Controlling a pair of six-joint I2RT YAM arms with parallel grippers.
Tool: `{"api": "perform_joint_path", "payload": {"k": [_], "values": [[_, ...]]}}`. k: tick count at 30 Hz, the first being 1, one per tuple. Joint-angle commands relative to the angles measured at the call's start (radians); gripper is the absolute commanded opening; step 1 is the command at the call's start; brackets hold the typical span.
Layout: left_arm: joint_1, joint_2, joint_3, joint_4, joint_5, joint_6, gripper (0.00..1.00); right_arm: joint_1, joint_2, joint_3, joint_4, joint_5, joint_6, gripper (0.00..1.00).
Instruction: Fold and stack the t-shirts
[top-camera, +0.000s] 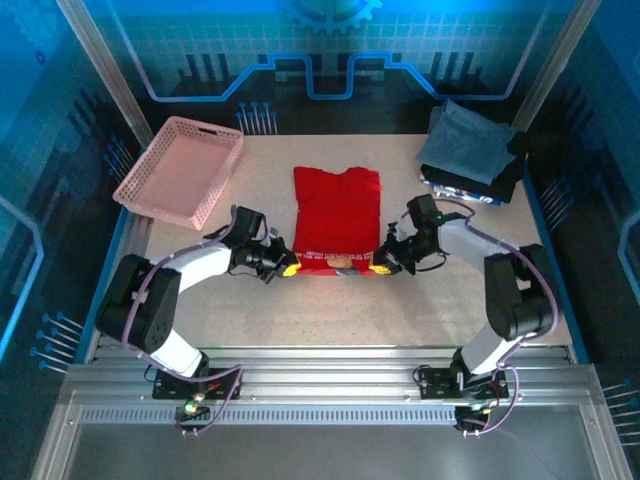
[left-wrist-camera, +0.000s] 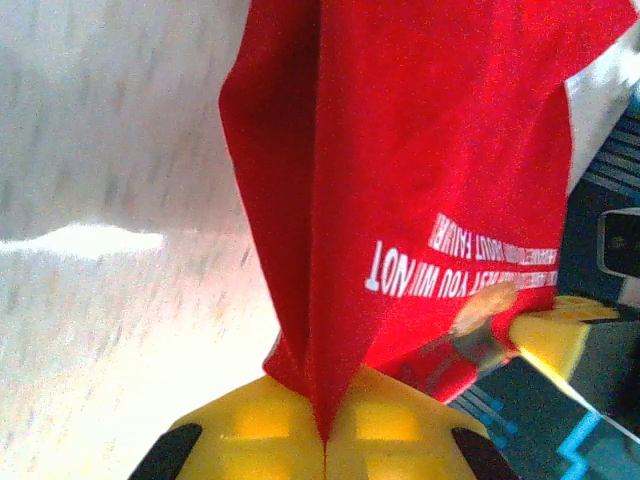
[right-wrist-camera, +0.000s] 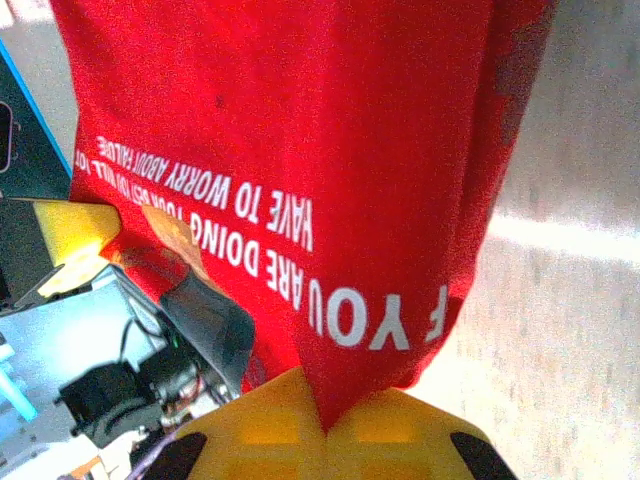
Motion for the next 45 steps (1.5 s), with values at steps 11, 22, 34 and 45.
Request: {"api": "perform_joint_path", "payload": {"k": [11, 22, 34, 45], "values": [[-0.014, -0.242, 0.198, -0.290, -0.010, -0.102, 0.00, 0.042, -0.214, 0.200, -0.327, 0.076, 0.057, 0.00], [0.125, 0.270, 0.621, -0.278, 0.034, 0.046, 0.00, -0.063, 0.315, 0.665, -0.381, 0.079, -0.127, 0.00], [0.195, 0.690, 1.009, -0.301, 0.029, 0.091, 0.37, -0.156, 0.845, 1.242, -0.479, 0.072, -0.120, 0.36], [0.214, 0.602, 1.432, -0.412, 0.052, 0.142, 0.99, -0.197, 0.533, 1.364, -0.562, 0.218, -0.249, 0.73]]}}
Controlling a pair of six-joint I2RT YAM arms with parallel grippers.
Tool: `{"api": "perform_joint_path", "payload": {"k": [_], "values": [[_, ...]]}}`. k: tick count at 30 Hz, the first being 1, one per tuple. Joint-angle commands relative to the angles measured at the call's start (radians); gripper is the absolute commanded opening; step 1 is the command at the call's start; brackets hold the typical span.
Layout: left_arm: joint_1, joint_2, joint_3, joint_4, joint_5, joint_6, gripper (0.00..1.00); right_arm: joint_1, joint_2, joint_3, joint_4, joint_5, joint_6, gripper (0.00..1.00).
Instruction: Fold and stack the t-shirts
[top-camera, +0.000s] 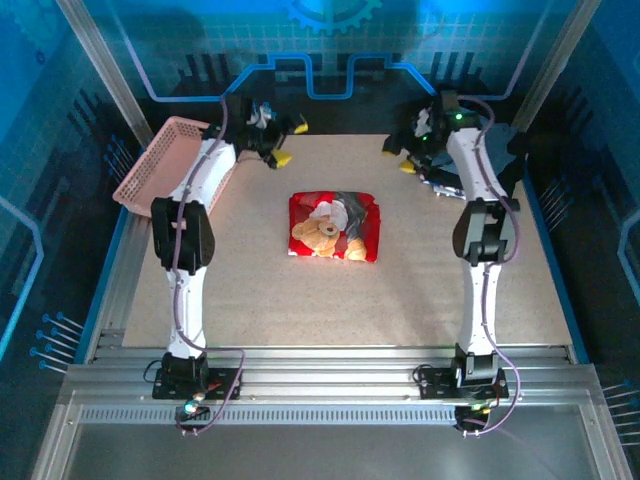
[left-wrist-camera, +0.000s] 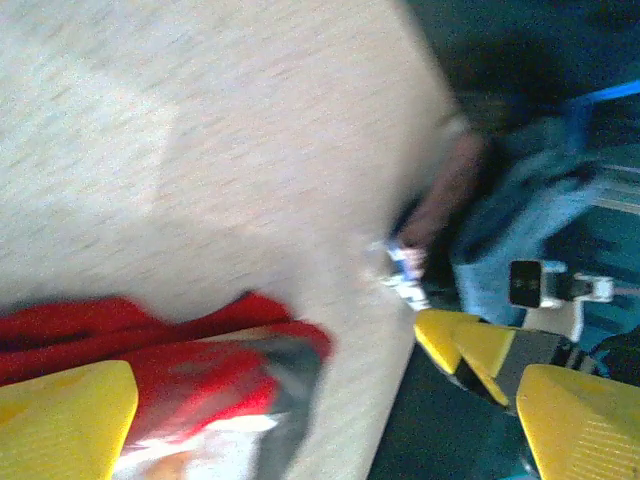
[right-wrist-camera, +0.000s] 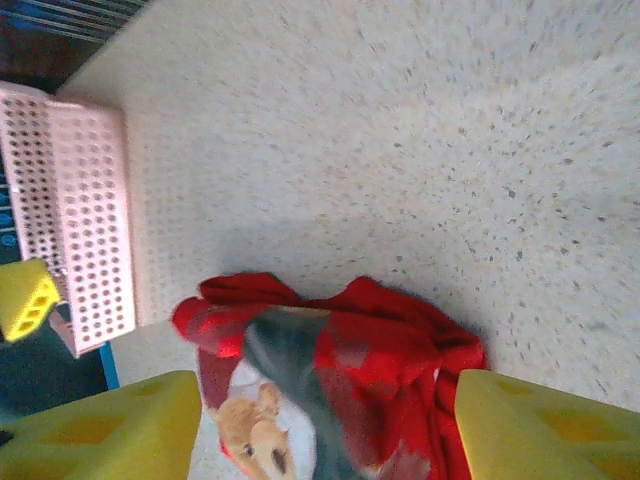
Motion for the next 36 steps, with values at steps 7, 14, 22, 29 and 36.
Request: {"api": "perform_joint_path", "payload": {"k": [7, 14, 22, 29, 36], "values": [[-0.034, -0.350, -0.368, -0.012, 0.005, 0.154, 0.90, 0.088, -0.507, -0.739, 0.276, -0.043, -0.063, 0.70], [-0.124, -0.264, -0.533, 0.135, -0.007, 0.074, 0.24, 0.212, -0.349, -0.871, 0.587, -0.180, 0.153, 0.26], [-0.101, -0.057, -0.471, 0.074, -0.152, 0.141, 0.15, 0.214, -0.117, -0.733, 0.496, -0.049, 0.157, 0.20], [-0.061, 0.051, -0.392, -0.018, -0.272, 0.187, 0.19, 0.203, -0.094, -0.684, 0.423, 0.041, 0.113, 0.44], [-0.056, -0.083, -0.364, 0.078, -0.158, 0.160, 0.64, 0.208, -0.337, -0.726, 0.319, 0.152, 0.026, 0.66]]}}
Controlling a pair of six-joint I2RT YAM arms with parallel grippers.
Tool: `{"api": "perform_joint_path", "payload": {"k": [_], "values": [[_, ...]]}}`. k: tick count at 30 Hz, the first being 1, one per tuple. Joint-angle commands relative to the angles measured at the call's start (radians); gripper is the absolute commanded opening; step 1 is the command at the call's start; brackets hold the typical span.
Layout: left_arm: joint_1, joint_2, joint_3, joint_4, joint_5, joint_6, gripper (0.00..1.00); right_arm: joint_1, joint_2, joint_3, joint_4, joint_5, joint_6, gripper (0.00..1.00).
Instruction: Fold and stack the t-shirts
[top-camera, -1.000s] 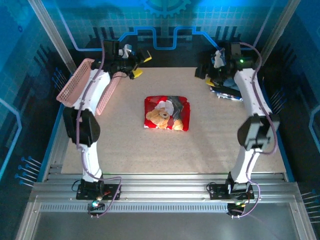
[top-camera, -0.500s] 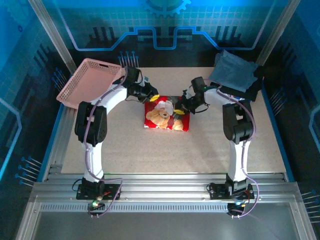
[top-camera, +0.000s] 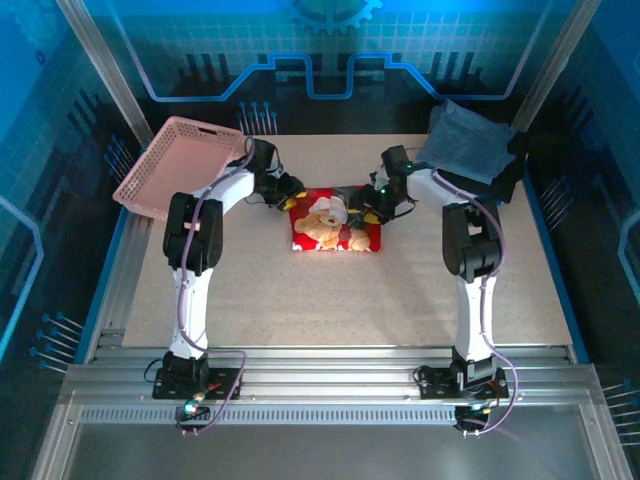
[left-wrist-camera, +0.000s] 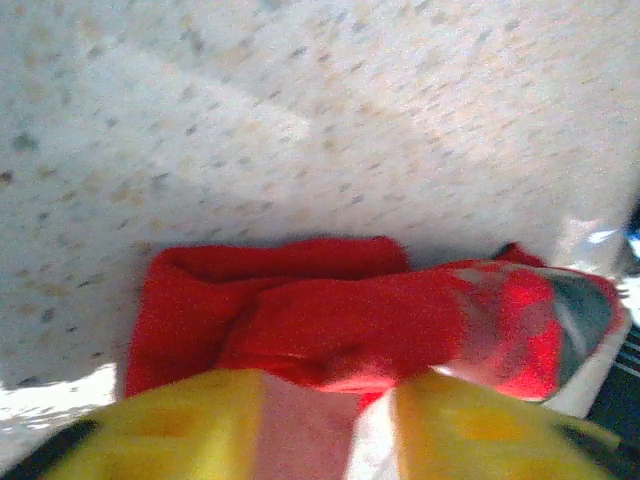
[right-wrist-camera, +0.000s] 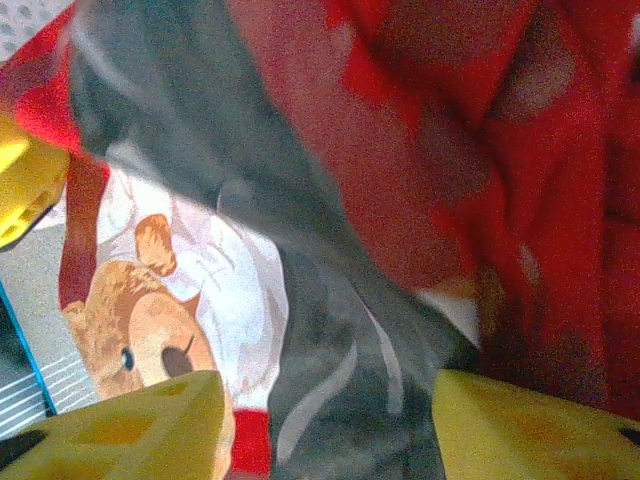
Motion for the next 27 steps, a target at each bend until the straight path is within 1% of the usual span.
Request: {"api": "perform_joint_path", "payload": {"k": [1, 3, 5, 6, 8, 11, 13, 17, 19, 21, 24, 27], "values": [[0.010, -0.147, 0.005, 0.083, 0.075, -0.027, 0.75, -0.009, -0.187, -0.007, -0.124, 0.118, -0.084, 0.70], [0.006, -0.217, -0.024, 0.156, 0.133, -0.075, 0.85, -0.011, -0.209, 0.012, -0.200, 0.175, -0.138, 0.74], [0.005, -0.295, -0.060, 0.197, 0.158, -0.081, 0.92, -0.011, -0.202, 0.014, -0.235, 0.209, -0.175, 0.78], [0.006, -0.345, -0.089, 0.215, 0.166, -0.078, 0.95, -0.013, -0.190, 0.010, -0.237, 0.207, -0.186, 0.80], [0.009, -0.433, -0.144, 0.233, 0.173, -0.056, 0.99, -0.013, -0.156, 0.007, -0.225, 0.188, -0.199, 0.81], [0.012, -0.561, -0.222, 0.196, 0.145, 0.027, 0.99, -0.004, -0.082, 0.027, -0.193, 0.193, -0.210, 0.82], [0.019, -0.636, -0.290, 0.177, 0.123, 0.060, 0.99, 0.000, -0.019, 0.063, -0.186, 0.193, -0.214, 0.82], [0.055, -0.784, -0.469, 0.193, 0.110, 0.034, 0.99, 0.011, 0.097, 0.159, -0.191, 0.199, -0.215, 0.82], [0.074, -0.854, -0.548, 0.180, 0.101, 0.029, 0.99, 0.022, 0.146, 0.218, -0.220, 0.216, -0.221, 0.82], [0.095, -0.915, -0.601, 0.143, 0.082, 0.039, 0.99, 0.031, 0.173, 0.237, -0.228, 0.235, -0.221, 0.82], [0.130, -1.001, -0.665, 0.105, 0.070, 0.052, 0.99, 0.040, 0.225, 0.256, -0.228, 0.224, -0.209, 0.82], [0.162, -1.074, -0.704, 0.077, 0.058, 0.056, 0.99, 0.050, 0.269, 0.286, -0.232, 0.213, -0.196, 0.78]]}}
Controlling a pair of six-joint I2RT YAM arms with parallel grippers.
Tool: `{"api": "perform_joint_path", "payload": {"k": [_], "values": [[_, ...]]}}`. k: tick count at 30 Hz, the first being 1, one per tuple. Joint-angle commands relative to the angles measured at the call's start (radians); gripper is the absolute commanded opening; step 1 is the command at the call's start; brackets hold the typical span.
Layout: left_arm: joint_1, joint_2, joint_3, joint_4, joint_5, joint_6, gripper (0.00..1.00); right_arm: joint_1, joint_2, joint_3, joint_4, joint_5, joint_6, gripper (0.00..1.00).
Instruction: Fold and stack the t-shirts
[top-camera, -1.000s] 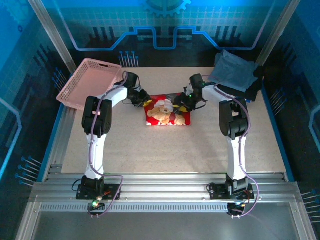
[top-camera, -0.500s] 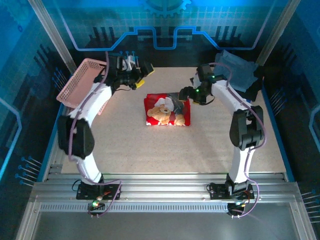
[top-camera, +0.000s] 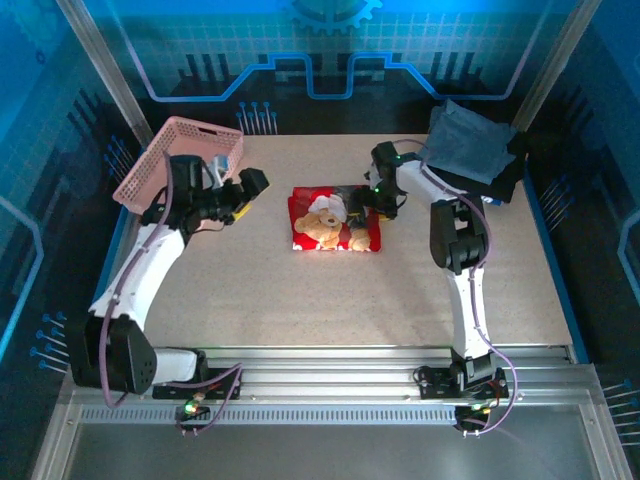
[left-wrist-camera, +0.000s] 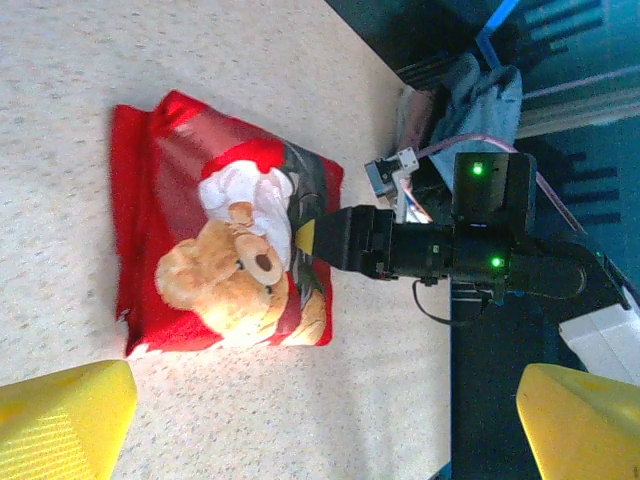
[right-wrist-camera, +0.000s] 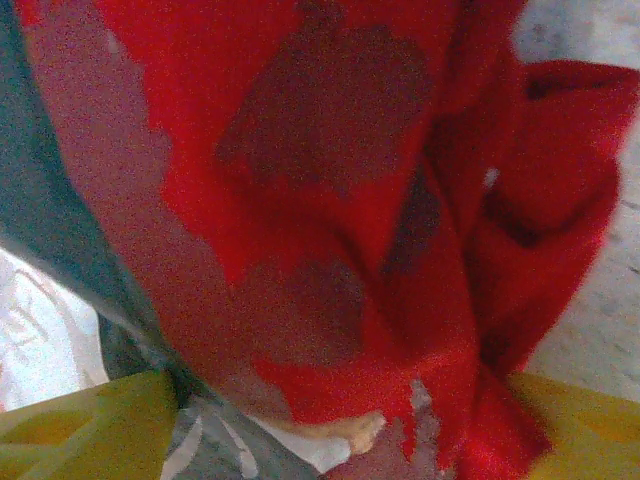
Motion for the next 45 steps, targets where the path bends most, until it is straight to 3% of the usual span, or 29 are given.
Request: {"api": "perform_joint_path", "payload": {"k": [1, 3, 6, 11, 18, 23, 30, 45], "values": [[0.030, -0.108, -0.027, -0.035, -0.026, 0.037, 0.99, 0.021, 0.086, 0.039, -0.020, -0.010, 0.006, 0.75], [0.032, -0.148, -0.045, -0.038, -0.043, 0.054, 0.99, 0.029, 0.130, 0.103, -0.042, -0.023, 0.002, 0.60], [0.033, -0.200, -0.065, -0.060, -0.089, 0.086, 0.99, 0.029, 0.189, 0.219, -0.093, -0.011, 0.008, 0.24], [0.034, -0.244, -0.109, -0.056, -0.087, 0.102, 0.99, 0.026, 0.132, 0.323, -0.111, 0.110, -0.017, 0.01], [0.028, -0.266, -0.234, 0.030, -0.074, 0.088, 0.99, 0.031, -0.045, 0.374, -0.101, 0.457, -0.189, 0.00], [0.025, -0.235, -0.269, 0.090, -0.068, 0.068, 0.99, 0.029, -0.089, 0.390, -0.033, 0.607, -0.316, 0.00], [0.025, -0.181, -0.267, 0.120, -0.068, 0.078, 0.99, 0.020, -0.062, 0.506, 0.022, 0.680, -0.406, 0.00], [0.026, -0.168, -0.280, 0.109, -0.088, 0.099, 0.99, -0.019, -0.065, 0.706, 0.067, 0.641, -0.390, 0.00]]}}
